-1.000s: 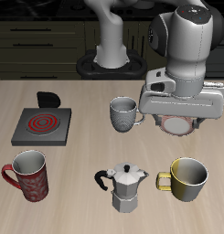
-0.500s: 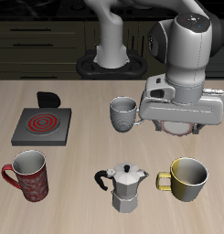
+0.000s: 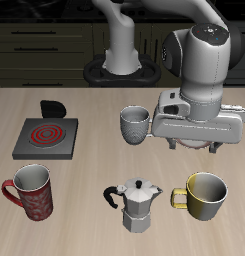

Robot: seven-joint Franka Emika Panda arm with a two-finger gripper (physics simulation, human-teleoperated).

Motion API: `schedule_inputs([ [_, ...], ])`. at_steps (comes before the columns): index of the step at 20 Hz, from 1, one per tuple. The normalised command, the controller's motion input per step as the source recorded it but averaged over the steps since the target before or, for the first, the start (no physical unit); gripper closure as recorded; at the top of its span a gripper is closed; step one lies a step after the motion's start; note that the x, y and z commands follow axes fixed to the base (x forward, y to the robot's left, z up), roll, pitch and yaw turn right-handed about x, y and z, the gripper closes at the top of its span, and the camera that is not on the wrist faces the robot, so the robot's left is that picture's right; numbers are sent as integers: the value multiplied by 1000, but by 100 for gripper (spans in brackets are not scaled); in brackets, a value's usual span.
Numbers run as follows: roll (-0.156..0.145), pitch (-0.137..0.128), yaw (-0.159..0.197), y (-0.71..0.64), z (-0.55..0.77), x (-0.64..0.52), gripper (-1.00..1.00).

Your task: Place the white and yellow mug on the plate

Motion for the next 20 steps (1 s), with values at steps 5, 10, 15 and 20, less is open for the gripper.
schedule_inputs([
  [5, -2, 14, -21, -41, -145, 30, -100],
  [10, -1, 21, -18, 22, -192, 38, -100],
  [15, 15, 11, -3, 99, -203, -4, -100],
  [20, 3, 10, 4, 64, -237, 8, -100],
])
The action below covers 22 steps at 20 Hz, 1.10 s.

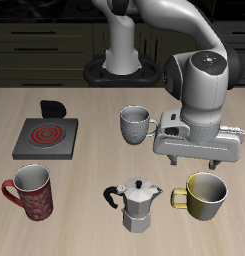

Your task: Place the white and yellow mug on the plate

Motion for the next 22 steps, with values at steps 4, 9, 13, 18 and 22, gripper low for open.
schedule_inputs([
  [4, -4, 29, -19, -35, -237, 42, -100],
  [9, -3, 23, -2, -22, -191, 27, -100],
  [13, 11, 15, 2, 79, -161, -17, -100],
  [18, 17, 22, -8, 78, -192, -14, -100],
  [22, -5, 38, -12, -49, -288, 15, -100],
])
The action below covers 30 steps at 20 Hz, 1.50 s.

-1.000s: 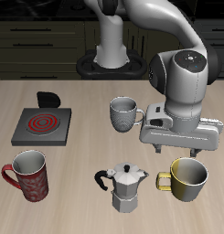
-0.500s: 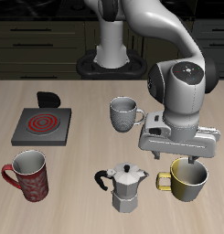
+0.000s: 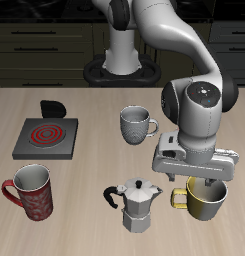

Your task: Place the white and yellow mug on the plate

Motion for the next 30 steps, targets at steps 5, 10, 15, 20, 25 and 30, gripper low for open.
schedule_inputs([
  [5, 49, 63, -40, 45, -431, -41, -100],
  [10, 45, 9, -26, 74, -111, -118, 100],
  [15, 49, -39, -15, 53, 214, -168, 100],
  [20, 0, -24, -8, -153, 168, -49, 100],
  [25, 8, -24, 21, 2, 116, -186, 100],
  [30, 25, -62, -1, 87, 378, -300, 100],
])
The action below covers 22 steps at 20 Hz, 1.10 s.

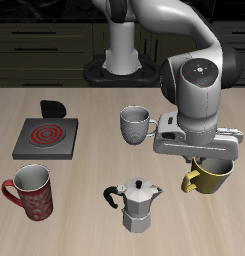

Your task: Place the white and yellow mug on the plate

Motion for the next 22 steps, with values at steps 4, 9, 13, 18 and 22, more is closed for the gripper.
schedule_inputs([
  [4, 7, -88, 56, 102, 358, -367, 100],
  [9, 21, -31, -13, 116, 101, -313, 100],
  [13, 6, -43, 16, 86, 130, -232, 100],
  [18, -17, -47, 5, 58, 152, -323, 100],
  [22, -17, -46, 23, 75, 56, -308, 100],
])
